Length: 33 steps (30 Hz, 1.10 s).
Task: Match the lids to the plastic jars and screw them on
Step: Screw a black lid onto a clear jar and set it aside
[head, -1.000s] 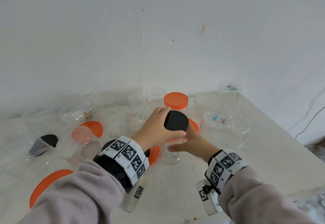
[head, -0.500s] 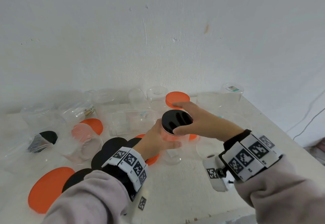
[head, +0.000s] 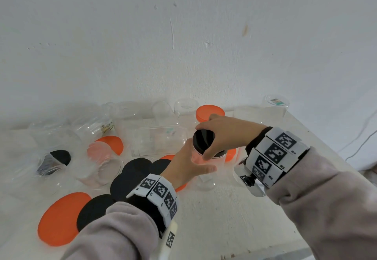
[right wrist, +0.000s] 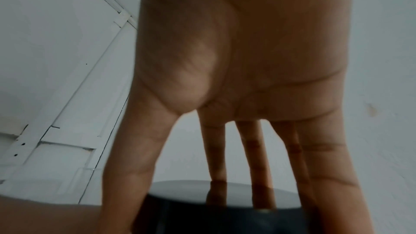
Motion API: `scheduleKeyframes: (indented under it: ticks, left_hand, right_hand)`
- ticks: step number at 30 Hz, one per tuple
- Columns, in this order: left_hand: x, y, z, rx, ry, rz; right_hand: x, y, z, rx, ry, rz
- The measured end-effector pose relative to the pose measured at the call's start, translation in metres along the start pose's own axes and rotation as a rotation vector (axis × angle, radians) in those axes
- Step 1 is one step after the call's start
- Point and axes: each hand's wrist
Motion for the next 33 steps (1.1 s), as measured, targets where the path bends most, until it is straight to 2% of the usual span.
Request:
scheduleKeyframes:
  ticks: [9,13,17,22,29,31,33]
  left_hand:
    - [-0.001,0.002,0.0,-0.019,0.002,-0.001]
    - [-0.001,0.003,-0.002,-0.001,0.005,0.001]
    - [0.0,0.004,-0.005,-0.006,-0.012,-0.004]
    - [0.0,0.003,-0.004,0.005,-0.01,-0.002]
    - [0.0,0.001,0.003,0.023,0.03,-0.007]
    - [0.0,0.002,0.002,0.032,0.039,0.008]
    - [0.0,0.002,0.001,0.042,0.044,0.013]
  right_hand:
    - [0.012,-0.016,-0.002,0.121,0.091,-0.206]
    - [0.008,-0.013,-0.003,0.124,0.068,-0.066]
    - [-0.003,-0.005,0.0,0.045,-0.044,0.093]
    - [-0.004,-0.006,-0.001,0.024,-0.007,0.027]
    - [0.01,-0.016,-0.002,0.147,0.071,-0.168]
    - [0.011,-0.017,-0.004,0.139,0.054,-0.121]
    - [0.008,-0.013,-0.005,0.075,-0.039,-0.015]
Point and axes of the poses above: each hand's wrist, its own y-axis away from the middle knuckle, its own x-axis out of the palm, z = x × y, and after that the axes turned 15 degrees about z, right-handed
